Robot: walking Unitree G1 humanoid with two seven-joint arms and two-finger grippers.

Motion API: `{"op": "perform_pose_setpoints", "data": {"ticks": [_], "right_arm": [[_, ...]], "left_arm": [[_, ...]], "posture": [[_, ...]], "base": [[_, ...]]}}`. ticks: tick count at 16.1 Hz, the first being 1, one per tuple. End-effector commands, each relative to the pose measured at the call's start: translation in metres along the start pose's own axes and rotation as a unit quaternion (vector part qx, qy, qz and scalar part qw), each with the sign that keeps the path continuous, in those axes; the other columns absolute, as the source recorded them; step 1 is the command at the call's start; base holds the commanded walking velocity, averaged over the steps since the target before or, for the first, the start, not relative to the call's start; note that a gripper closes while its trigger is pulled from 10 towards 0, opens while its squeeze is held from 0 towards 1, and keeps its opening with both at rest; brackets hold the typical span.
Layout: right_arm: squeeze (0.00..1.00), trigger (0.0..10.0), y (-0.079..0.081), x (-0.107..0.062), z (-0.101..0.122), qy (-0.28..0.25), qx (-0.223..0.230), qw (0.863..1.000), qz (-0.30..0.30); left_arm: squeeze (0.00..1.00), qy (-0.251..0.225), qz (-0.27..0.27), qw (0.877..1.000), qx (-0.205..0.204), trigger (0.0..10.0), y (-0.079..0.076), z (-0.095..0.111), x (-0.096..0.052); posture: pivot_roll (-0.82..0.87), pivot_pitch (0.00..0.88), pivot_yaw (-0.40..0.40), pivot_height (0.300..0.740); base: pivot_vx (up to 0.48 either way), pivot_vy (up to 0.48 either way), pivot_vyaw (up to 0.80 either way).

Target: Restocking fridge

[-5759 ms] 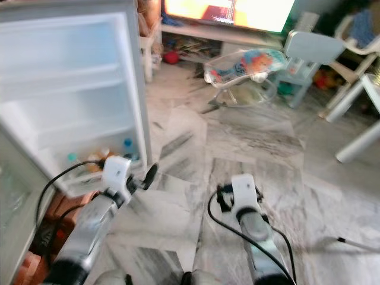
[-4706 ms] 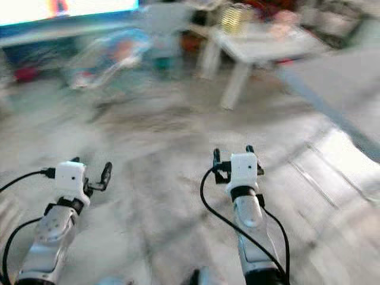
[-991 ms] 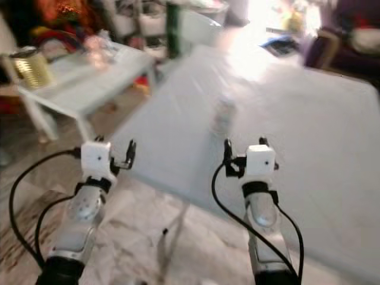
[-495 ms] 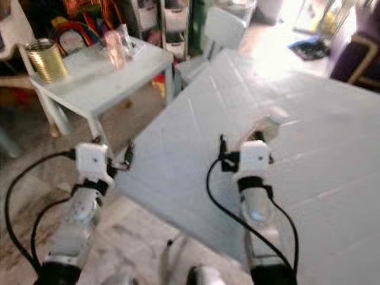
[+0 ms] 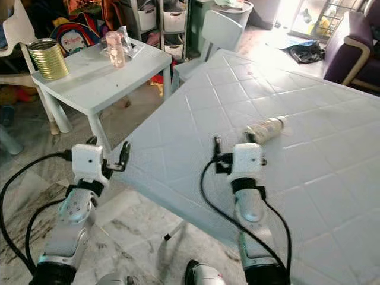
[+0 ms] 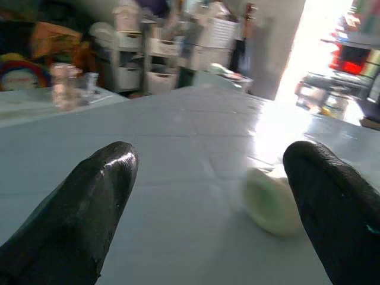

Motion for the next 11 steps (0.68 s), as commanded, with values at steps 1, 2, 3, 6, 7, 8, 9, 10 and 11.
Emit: {"op": "perform_pose_setpoints", "data": {"ticks": [1,2,3,6,7,8,9,10,11], "right_arm": [[0.0,10.0,-0.009,0.005,0.005,-0.003,0.013,1.0,-0.026],[0.0,10.0,-0.011,0.01,0.008,-0.005,0.015,0.999,-0.03],[0.0,10.0,-0.017,0.019,0.013,-0.007,0.019,0.999,-0.049],[0.0,10.0,-0.035,0.055,0.028,-0.004,0.069,0.992,-0.107],[0.0,10.0,-0.04,0.067,0.032,0.002,0.093,0.987,-0.129],[0.0,10.0,-0.042,0.078,0.036,0.01,0.118,0.982,-0.148],[0.0,10.0,-0.041,0.086,0.04,0.015,0.122,0.979,-0.164],[0.0,10.0,-0.041,0.09,0.04,0.022,0.126,0.975,-0.182],[0.0,10.0,-0.039,0.093,0.039,0.03,0.133,0.971,-0.198]], "left_arm": [[0.0,0.001,-0.004,1.0,0.001,10.0,0.001,0.0,0.0],[0.0,0.0,-0.007,1.0,0.003,10.0,0.001,0.001,0.0],[0.0,0.0,-0.015,1.0,0.006,10.0,0.001,0.001,0.0],[0.0,0.001,-0.04,0.999,0.014,10.0,-0.003,0.001,-0.008],[0.0,0.003,-0.047,0.999,0.015,10.0,-0.004,0.001,-0.01],[0.0,0.004,-0.053,0.998,0.017,10.0,-0.004,0.001,-0.012],[0.0,0.004,-0.058,0.998,0.02,10.0,-0.003,0.002,-0.014],[0.0,0.004,-0.06,0.998,0.021,10.0,-0.002,0.003,-0.015],[0.0,0.005,-0.061,0.998,0.022,10.0,-0.001,0.004,-0.016]], "posture": [[0.08,0.083,-0.046,0.74],[0.08,0.089,-0.041,0.74],[0.08,0.097,-0.037,0.74],[0.1,0.133,-0.006,0.74],[0.11,0.141,0.0,0.74],[0.12,0.15,0.007,0.74],[0.13,0.158,0.011,0.74],[0.14,0.161,0.012,0.74],[0.15,0.164,0.013,0.74]], "base": [[0.0,0.0,0.0],[0.0,0.0,0.0],[0.0,0.0,0.0],[0.0,0.0,0.0],[0.0,0.0,0.0],[0.0,0.0,0.0],[0.0,0.0,0.0],[0.0,0.0,0.0],[0.0,0.0,0.0]]}}
Point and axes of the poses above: a point about 5 cm out from each wrist's last joint towards the gripper, its own x axis pointing out of the wrist towards the gripper, its own z axis along the axis of the wrist's last joint, y = z × x, the point moved 1 cm from there along x, pointing out of the wrist towards the gripper, and after that the axes turned 6 degrees about x, right-handed, at the moved point
